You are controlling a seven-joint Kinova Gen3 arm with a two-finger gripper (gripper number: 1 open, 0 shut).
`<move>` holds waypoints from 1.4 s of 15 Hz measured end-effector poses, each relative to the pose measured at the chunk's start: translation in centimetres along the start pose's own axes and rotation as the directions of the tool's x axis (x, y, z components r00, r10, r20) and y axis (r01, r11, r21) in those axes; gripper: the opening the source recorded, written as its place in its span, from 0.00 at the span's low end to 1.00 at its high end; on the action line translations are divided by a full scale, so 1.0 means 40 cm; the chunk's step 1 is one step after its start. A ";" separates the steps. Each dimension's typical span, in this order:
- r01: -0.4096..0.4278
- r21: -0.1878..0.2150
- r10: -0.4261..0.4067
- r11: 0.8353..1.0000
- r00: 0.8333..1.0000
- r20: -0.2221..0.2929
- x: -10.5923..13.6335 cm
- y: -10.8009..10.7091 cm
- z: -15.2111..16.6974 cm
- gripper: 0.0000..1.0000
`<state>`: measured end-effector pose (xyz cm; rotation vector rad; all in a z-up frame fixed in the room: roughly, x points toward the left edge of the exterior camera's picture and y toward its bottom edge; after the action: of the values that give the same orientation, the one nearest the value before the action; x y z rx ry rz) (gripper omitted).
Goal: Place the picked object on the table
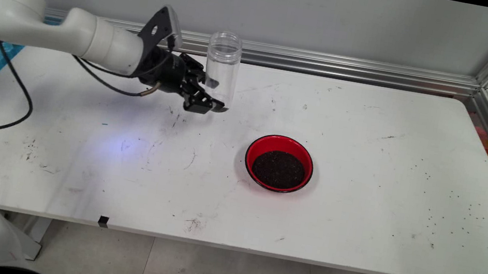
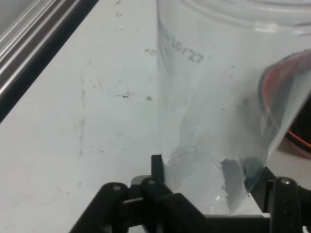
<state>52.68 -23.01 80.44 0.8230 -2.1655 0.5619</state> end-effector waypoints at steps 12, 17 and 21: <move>-0.114 -0.073 0.112 0.991 0.993 -0.037 0.014 -0.123 0.155 0.00; -0.127 -0.102 0.121 0.987 0.991 -0.060 0.020 -0.145 0.207 0.00; -0.102 -0.132 0.094 0.986 0.993 -0.068 0.019 -0.153 0.257 0.00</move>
<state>51.61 -33.82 75.36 0.6212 -2.1696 0.4772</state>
